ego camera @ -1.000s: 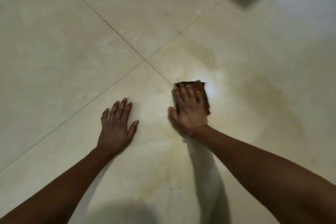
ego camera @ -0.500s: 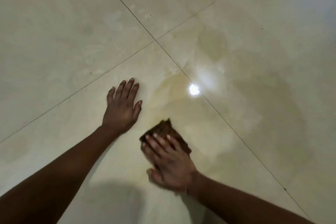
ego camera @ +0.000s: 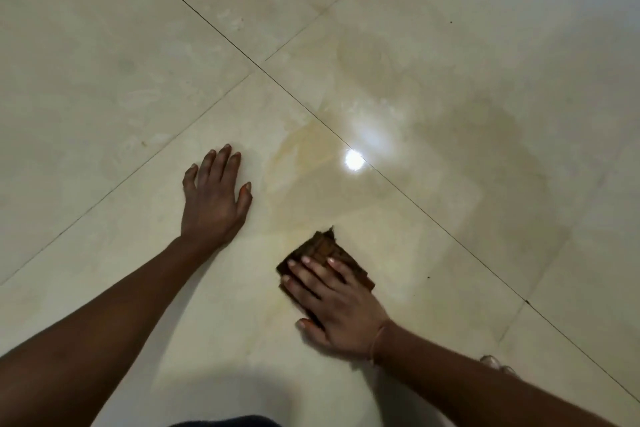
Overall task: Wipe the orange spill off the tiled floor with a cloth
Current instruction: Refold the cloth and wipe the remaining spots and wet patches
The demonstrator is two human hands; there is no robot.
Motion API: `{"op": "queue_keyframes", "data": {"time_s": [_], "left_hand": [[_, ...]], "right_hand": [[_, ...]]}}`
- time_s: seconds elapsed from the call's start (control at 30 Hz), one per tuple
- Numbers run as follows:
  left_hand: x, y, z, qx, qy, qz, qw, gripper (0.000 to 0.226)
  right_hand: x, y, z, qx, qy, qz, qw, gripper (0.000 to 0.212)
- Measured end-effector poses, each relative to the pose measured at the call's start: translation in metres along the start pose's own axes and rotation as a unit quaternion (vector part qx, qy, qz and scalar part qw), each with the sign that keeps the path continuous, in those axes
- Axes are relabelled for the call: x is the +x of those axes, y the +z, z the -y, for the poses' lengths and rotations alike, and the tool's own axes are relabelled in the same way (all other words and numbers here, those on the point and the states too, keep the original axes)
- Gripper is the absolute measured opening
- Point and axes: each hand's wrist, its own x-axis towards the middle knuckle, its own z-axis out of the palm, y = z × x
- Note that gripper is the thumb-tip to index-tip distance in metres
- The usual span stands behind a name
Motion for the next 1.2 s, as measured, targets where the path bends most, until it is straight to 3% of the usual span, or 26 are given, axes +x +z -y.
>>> {"op": "queue_keyframes", "data": {"time_s": [0.07, 0.17, 0.2, 0.3, 0.37, 0.4, 0.43, 0.5, 0.57, 0.63, 0.7, 0.8, 0.83, 0.9, 0.97, 1.0, 1.1, 1.2], "left_hand": [[0.000, 0.000, 0.000, -0.001, -0.001, 0.001, 1.000, 0.058], [-0.002, -0.002, 0.002, -0.011, -0.010, -0.001, 1.000, 0.058], [-0.004, -0.003, 0.003, -0.013, -0.013, -0.001, 1.000, 0.058], [-0.019, -0.013, 0.012, -0.020, -0.038, -0.003, 0.999, 0.058], [-0.035, -0.020, 0.021, -0.022, -0.055, -0.004, 0.998, 0.059], [-0.044, -0.022, 0.026, -0.021, -0.064, -0.004, 0.998, 0.059], [-0.050, -0.024, 0.031, -0.024, -0.076, -0.007, 0.997, 0.058], [-0.064, -0.024, 0.045, -0.030, -0.109, -0.018, 0.993, 0.056], [-0.073, -0.024, 0.060, -0.018, -0.135, -0.028, 0.990, 0.053], [-0.082, -0.025, 0.076, -0.009, -0.156, -0.024, 0.987, 0.053], [-0.094, -0.027, 0.089, -0.011, -0.171, -0.005, 0.985, 0.056], [-0.101, -0.029, 0.092, -0.015, -0.171, 0.029, 0.985, 0.061], [-0.100, -0.027, 0.090, -0.015, -0.174, 0.031, 0.984, 0.062], [-0.096, -0.022, 0.087, -0.022, -0.193, 0.025, 0.981, 0.061], [-0.093, -0.014, 0.085, -0.028, -0.210, 0.016, 0.977, 0.057], [-0.092, -0.010, 0.086, -0.029, -0.214, 0.014, 0.976, 0.055], [-0.093, -0.006, 0.089, -0.045, -0.215, 0.012, 0.976, 0.054], [-0.092, -0.008, 0.087, -0.048, -0.221, 0.013, 0.974, 0.054]], "right_hand": [[0.016, -0.017, -0.042, -0.016, 0.015, -0.034, 0.999, 0.064], [0.065, -0.045, -0.073, 0.001, 0.276, -0.102, 0.956, 0.067], [0.074, -0.042, -0.060, 0.004, 0.284, -0.095, 0.954, 0.069], [0.039, -0.011, 0.002, -0.007, 0.077, -0.012, 0.997, 0.069], [0.004, -0.015, -0.008, -0.024, -0.031, 0.053, 0.998, 0.067], [0.007, -0.019, -0.026, -0.044, -0.052, 0.042, 0.997, 0.067], [0.021, -0.025, -0.042, -0.064, -0.034, 0.021, 0.997, 0.066], [0.080, -0.042, -0.054, -0.066, 0.089, -0.034, 0.993, 0.066], [0.143, -0.045, -0.026, -0.040, 0.166, -0.066, 0.983, 0.069], [0.163, -0.025, 0.024, -0.025, 0.099, -0.049, 0.994, 0.070], [0.125, -0.004, 0.051, -0.028, -0.035, 0.006, 0.999, 0.069], [0.068, -0.018, 0.012, -0.058, -0.150, 0.064, 0.985, 0.066], [0.072, -0.026, -0.010, -0.071, -0.145, 0.056, 0.985, 0.066], [0.113, -0.044, -0.033, -0.080, -0.038, 0.021, 0.996, 0.067], [0.173, -0.051, -0.021, -0.053, 0.090, -0.030, 0.994, 0.069], [0.195, -0.047, -0.003, -0.045, 0.106, -0.036, 0.993, 0.070], [0.182, -0.025, 0.041, -0.039, -0.022, 0.008, 0.999, 0.071], [0.125, -0.027, 0.006, -0.055, -0.139, 0.036, 0.988, 0.068]]}}
